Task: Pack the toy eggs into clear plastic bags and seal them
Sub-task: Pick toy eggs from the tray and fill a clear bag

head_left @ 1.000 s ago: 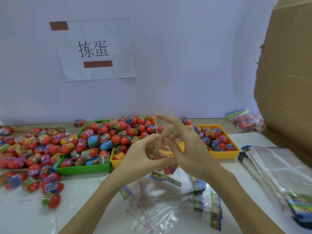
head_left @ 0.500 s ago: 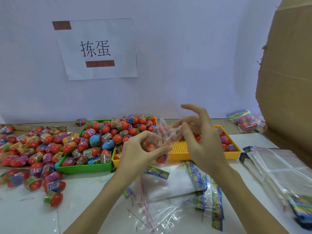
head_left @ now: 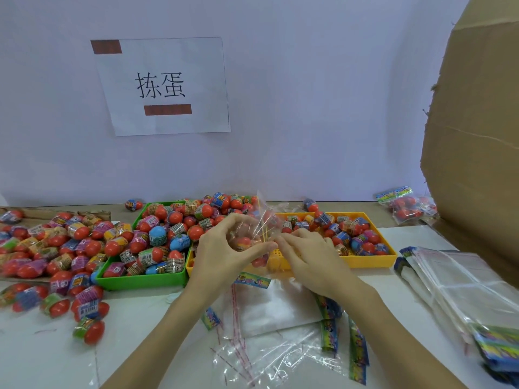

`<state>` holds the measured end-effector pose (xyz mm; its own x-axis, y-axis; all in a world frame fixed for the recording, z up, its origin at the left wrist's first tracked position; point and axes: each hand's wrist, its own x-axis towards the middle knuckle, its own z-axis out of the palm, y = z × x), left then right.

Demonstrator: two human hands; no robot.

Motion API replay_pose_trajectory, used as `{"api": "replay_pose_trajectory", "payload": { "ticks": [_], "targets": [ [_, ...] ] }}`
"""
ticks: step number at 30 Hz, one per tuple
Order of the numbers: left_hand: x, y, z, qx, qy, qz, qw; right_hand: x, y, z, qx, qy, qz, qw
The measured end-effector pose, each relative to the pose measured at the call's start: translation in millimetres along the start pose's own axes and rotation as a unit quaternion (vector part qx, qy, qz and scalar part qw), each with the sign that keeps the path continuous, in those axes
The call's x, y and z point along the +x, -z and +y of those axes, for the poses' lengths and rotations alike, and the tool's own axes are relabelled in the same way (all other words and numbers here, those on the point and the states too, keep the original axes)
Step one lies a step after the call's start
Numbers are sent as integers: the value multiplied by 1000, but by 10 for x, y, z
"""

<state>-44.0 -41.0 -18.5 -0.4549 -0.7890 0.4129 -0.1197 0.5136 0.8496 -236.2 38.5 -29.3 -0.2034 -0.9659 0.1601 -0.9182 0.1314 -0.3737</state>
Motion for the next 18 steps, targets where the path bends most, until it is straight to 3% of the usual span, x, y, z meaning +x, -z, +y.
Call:
{"api": "replay_pose_trajectory", "payload": {
  "ticks": [5,10,13,18],
  "targets": [
    [-1,-30,7,11,-26,-6,1000,28,-90,-20,-63,-3,-9,998],
    [7,-31,-32,5,-12,-34,999,40,-111,-12,-27,0,69,997],
    [16,-36,-43,8,-5,-35,999,58,-46,35,105,13,155,982],
    [-11,-60,-24,24,-7,-43,999,29,179,52,335,15,256,907]
  ]
}}
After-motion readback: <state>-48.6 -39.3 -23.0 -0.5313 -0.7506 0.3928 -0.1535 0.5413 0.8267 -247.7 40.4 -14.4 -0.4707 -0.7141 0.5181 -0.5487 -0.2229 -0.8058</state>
